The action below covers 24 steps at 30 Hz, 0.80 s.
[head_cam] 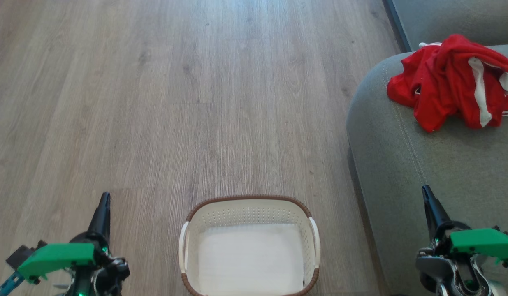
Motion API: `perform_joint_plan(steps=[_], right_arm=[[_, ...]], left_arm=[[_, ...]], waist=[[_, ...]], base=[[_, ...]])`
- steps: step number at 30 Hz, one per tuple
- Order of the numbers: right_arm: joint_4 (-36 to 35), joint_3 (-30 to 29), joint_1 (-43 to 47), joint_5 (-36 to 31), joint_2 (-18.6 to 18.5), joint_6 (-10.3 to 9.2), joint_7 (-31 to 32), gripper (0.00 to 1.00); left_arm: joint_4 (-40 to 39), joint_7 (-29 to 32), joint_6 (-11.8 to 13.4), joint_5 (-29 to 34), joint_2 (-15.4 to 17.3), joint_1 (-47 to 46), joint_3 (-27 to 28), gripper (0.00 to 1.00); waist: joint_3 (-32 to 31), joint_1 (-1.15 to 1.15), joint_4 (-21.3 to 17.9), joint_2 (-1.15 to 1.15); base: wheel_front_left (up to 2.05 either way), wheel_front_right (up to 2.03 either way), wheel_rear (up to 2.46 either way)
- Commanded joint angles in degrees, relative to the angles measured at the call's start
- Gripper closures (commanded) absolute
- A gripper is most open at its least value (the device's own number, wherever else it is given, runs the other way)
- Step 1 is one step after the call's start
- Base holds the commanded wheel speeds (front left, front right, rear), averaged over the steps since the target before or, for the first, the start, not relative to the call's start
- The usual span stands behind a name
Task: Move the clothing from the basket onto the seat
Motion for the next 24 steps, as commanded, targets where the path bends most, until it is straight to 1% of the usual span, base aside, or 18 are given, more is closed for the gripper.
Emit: perform_joint_plan(steps=[1, 8, 24], right_arm=[[-2.4, 0.9, -3.7, 1.9, -0.2, -0.01, 0.7, 1.00], [-2.8, 0.4, -4.1, 6.2, -0.2, -0.01, 1.9, 1.00], [-2.8, 0.4, -4.1, 6.2, -0.2, -0.01, 1.9, 1.00]], left_arm=[[-1.5, 0.6, -0.8, -1.8, 0.2, -3.9, 2.5, 1.00], [-1.4, 1.7, -1.9, -5.6, -0.2, -4.7, 3.6, 1.00], [-1.4, 1.8, -1.9, -5.6, -0.2, -4.7, 3.6, 1.00]], waist=[[0.0, 0.00, 0.0, 0.00], [0.2, 0.00, -0.2, 0.00], [0.2, 0.00, -0.2, 0.00]], base=[[0.00, 0.00, 0.00], [0.00, 0.00, 0.00], [0.00, 0.00, 0.00]])
